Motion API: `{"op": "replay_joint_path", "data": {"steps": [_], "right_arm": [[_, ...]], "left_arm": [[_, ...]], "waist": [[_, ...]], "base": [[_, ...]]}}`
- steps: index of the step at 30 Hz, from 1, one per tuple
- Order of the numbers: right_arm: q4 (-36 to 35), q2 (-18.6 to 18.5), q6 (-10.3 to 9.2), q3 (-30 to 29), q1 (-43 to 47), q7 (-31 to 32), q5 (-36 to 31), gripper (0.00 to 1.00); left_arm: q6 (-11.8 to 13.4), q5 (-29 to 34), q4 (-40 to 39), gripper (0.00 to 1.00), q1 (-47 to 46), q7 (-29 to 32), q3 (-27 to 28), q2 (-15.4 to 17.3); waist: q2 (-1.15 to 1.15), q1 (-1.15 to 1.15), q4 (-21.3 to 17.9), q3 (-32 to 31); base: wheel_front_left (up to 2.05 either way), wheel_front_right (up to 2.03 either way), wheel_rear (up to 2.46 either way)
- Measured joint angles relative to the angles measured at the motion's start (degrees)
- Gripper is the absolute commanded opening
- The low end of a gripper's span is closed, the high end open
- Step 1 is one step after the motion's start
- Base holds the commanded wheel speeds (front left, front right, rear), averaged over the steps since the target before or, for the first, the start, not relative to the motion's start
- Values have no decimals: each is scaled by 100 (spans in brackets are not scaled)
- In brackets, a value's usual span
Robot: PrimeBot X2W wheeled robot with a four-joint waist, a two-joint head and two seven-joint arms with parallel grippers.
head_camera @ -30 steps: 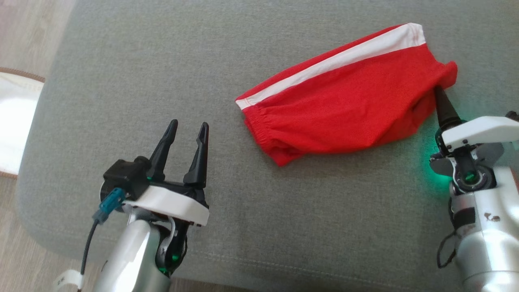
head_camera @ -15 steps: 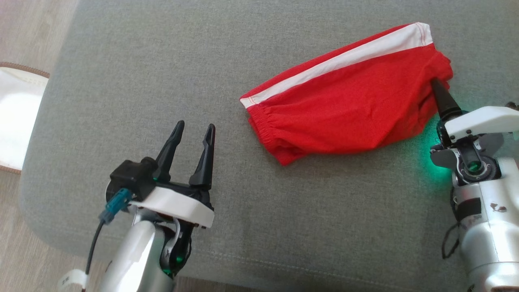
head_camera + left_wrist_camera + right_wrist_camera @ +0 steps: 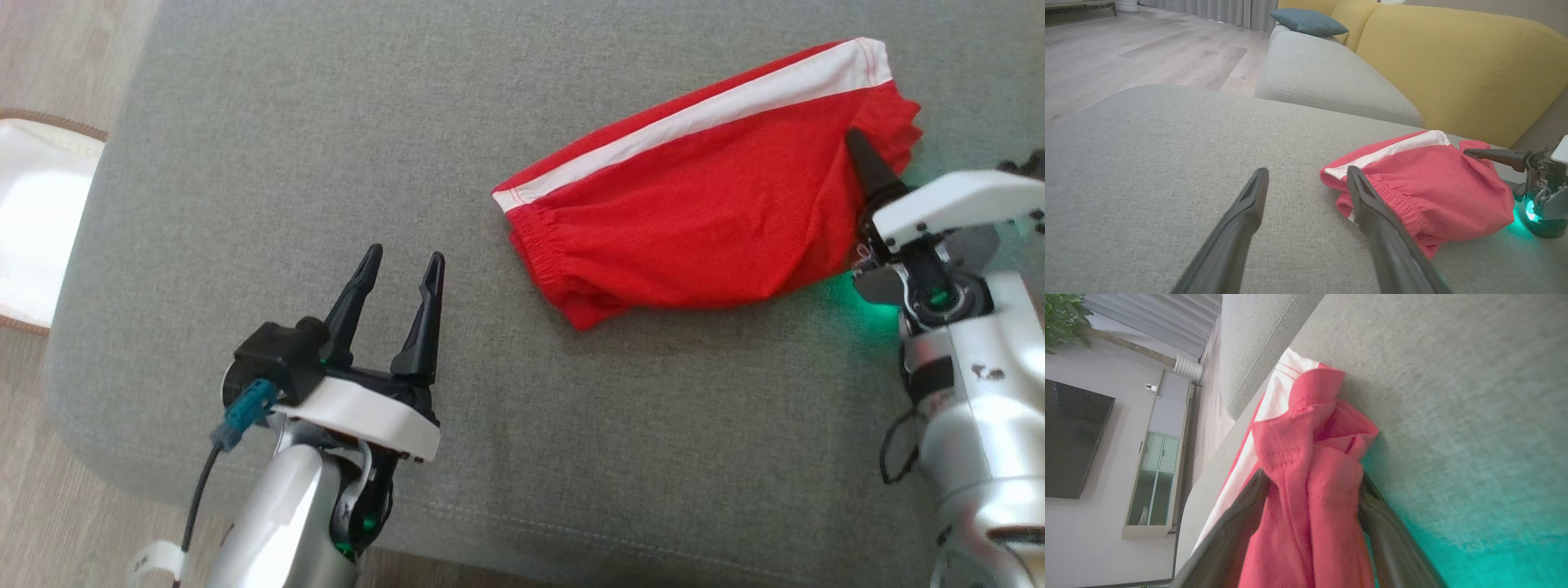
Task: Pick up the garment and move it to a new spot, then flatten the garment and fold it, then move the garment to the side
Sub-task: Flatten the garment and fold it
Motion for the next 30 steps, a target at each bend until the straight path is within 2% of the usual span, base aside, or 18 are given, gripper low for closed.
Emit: {"op": "replay_joint_path", "data": {"steps": [3,4,5,6,11,16,23,30], "right_arm": [[231,3,0,-2,-224,-52,-215,98],[304,0,0,-14,-291,-104,-307,51],[380,1,0,-25,-355,-168,-390,11],[444,4,0,-54,-396,-233,-432,0],[608,120,2,-143,-411,-510,-455,0],[572,224,2,-130,-66,-821,-482,0],[170,230,2,-32,813,-1285,-302,0],[-170,259,2,-109,1662,-1738,-381,0]], "left_arm": [[2,-46,-1,100,-3,0,-4,0],[5,-46,0,100,-8,0,-7,0],[9,-47,0,100,-13,0,-9,0],[11,-52,1,100,-20,0,-9,-1],[52,-89,75,100,-18,0,11,-1],[42,-88,129,100,7,0,36,-4],[-1,-87,155,100,152,0,33,-4],[0,-87,168,100,415,0,44,-2]], "waist": [[0,0,19,48],[0,0,24,55],[0,0,24,53],[0,0,20,42],[0,0,-86,-79],[0,0,-359,-300],[0,0,-811,-679],[0,0,-1105,-979]], "base": [[0,0,0],[0,0,0],[0,0,0],[0,0,0],[0,0,0],[0,0,0],[0,0,0],[0,0,0]]}}
